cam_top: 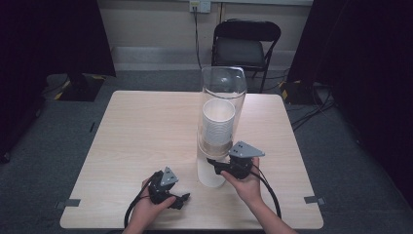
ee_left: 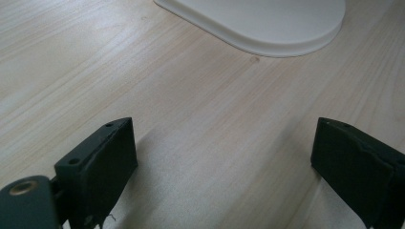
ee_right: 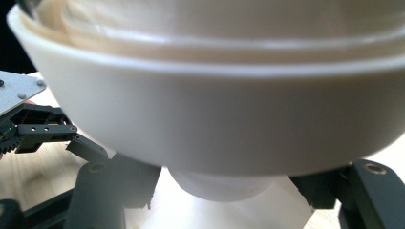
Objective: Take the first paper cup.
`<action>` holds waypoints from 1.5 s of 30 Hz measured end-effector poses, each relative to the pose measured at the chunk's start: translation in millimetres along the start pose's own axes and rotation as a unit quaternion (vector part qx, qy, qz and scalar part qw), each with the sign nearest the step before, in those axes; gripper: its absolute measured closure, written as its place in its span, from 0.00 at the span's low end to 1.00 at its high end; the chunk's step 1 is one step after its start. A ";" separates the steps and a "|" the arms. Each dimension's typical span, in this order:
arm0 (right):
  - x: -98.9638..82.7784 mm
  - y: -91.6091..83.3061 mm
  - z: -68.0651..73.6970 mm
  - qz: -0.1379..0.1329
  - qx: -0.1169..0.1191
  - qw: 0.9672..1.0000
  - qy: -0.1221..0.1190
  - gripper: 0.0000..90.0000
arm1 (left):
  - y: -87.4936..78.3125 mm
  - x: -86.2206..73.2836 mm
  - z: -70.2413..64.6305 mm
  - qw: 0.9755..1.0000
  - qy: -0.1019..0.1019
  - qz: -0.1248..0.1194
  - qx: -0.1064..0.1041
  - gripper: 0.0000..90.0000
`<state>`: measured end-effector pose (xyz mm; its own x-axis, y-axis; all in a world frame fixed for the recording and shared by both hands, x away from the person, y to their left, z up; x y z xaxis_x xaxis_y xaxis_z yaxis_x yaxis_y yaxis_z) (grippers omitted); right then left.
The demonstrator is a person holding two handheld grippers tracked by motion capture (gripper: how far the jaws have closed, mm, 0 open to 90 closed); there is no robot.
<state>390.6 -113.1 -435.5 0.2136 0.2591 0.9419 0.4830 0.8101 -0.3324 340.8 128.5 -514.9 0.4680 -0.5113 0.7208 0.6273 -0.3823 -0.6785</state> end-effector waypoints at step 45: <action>-71.7 -20.6 -5.6 0.131 0.025 0.991 -0.003 0.38 | -1.3 -0.6 1.7 1.000 0.004 0.002 0.000 0.09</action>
Point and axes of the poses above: each handheld gripper's, and its own axes: y roughly forward along the jaws, x roughly out of its top, z roughly to its left, the point moved 2 cm from there along y, roughly forward along the jaws, and after that the axes turned 12 degrees about x, right-handed, at the moved point
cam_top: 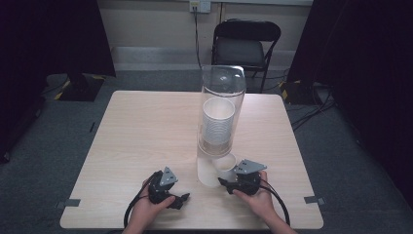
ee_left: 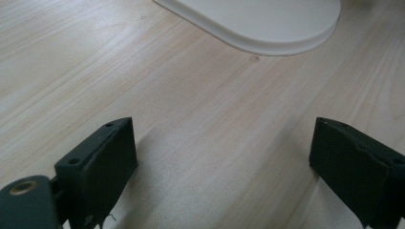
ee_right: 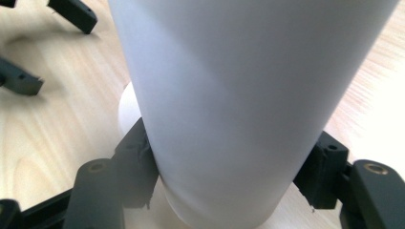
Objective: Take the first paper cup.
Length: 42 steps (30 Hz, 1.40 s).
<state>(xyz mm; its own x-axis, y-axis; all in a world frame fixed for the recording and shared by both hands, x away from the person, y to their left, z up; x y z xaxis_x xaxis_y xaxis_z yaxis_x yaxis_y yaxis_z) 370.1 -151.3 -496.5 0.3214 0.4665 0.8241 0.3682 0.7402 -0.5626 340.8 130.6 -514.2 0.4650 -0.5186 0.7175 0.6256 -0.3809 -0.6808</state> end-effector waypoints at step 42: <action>5.0 28.0 65.8 -0.001 0.049 0.992 -0.120 0.36 | -42.6 66.8 -2.9 0.990 -0.090 -0.071 -0.083 0.42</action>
Point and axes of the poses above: each handheld gripper's, and its own axes: y roughly forward along the jaws, x roughly out of its top, z roughly to its left, the point moved 2 cm from there along y, roughly forward along the jaws, and after that the axes turned 12 degrees about x, right-handed, at the moved point
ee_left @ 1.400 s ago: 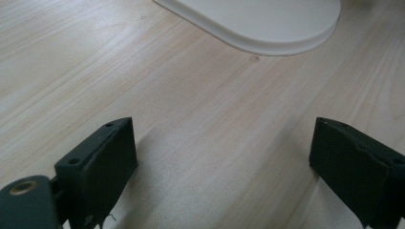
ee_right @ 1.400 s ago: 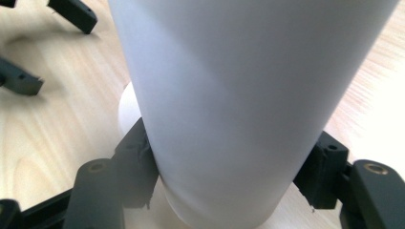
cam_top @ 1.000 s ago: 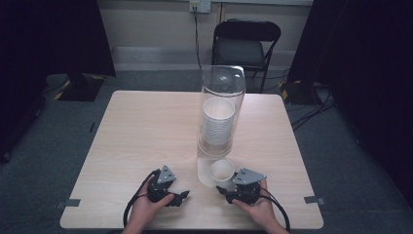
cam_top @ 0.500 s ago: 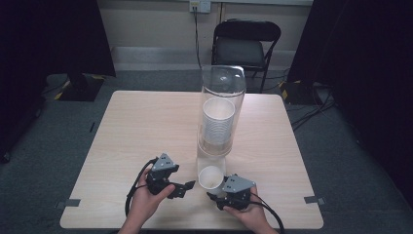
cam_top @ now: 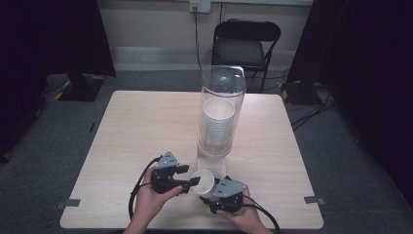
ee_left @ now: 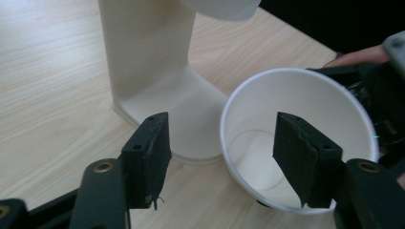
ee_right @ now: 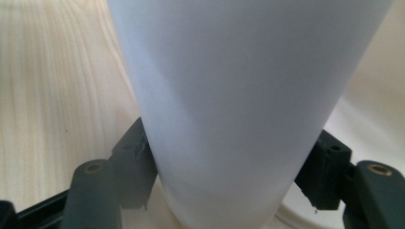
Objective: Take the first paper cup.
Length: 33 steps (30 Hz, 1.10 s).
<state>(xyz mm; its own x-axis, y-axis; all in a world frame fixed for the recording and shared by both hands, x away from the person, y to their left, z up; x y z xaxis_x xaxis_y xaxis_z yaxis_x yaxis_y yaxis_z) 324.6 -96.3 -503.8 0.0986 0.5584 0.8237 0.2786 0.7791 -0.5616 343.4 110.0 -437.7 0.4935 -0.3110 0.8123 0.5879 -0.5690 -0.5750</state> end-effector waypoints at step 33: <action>10.0 -8.0 -14.5 -0.004 -0.016 0.999 0.032 0.27 | -24.8 -7.9 51.8 0.989 -0.110 0.045 0.090 0.96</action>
Point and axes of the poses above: each handheld gripper's, and its own axes: y roughly forward along the jaws, x roughly out of its top, z roughly to its left, the point moved 2 cm from there along y, roughly forward along the jaws, and after that the axes turned 12 degrees about x, right-handed, at the moved point
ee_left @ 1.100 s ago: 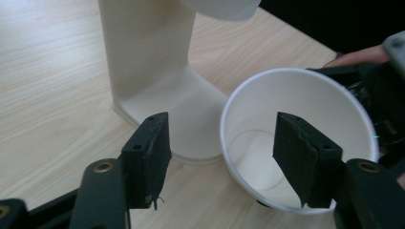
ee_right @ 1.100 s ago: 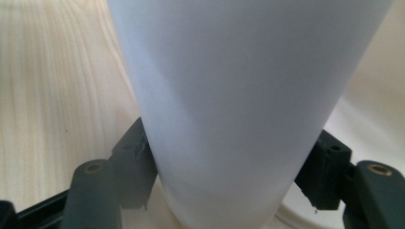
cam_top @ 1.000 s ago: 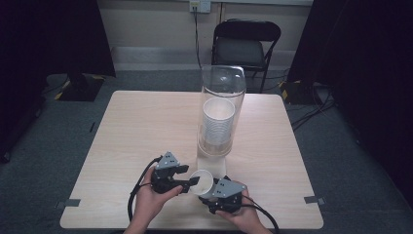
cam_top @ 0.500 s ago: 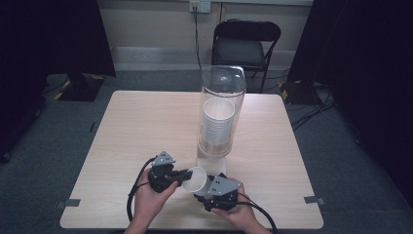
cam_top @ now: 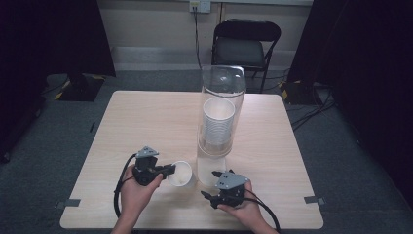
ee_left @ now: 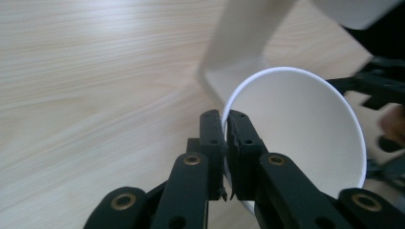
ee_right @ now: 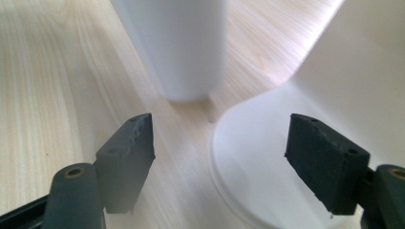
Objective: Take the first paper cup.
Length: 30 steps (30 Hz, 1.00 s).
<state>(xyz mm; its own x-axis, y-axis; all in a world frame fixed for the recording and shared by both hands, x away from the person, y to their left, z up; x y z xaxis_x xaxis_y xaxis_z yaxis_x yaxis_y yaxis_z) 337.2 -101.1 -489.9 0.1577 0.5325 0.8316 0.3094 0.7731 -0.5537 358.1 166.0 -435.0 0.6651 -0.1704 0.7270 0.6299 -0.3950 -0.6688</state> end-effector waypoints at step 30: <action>-23.3 -30.7 -32.6 -0.015 -0.036 0.996 0.079 0.25 | -19.7 -18.2 52.8 0.997 0.002 -0.074 0.012 0.38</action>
<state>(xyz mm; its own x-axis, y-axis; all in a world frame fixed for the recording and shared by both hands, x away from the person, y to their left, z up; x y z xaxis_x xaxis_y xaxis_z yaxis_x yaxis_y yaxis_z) 354.5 -148.4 -490.9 0.2921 0.4446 0.8468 0.3818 0.7576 -0.5295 354.8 224.6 -443.2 0.5629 -0.1153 0.8184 0.7305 -0.3937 -0.5579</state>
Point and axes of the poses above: each handheld gripper's, and its own axes: y roughly forward along the jaws, x roughly out of its top, z roughly to its left, the point moved 2 cm from there along y, roughly forward along the jaws, and after that the axes turned 12 degrees about x, right-handed, at the moved point
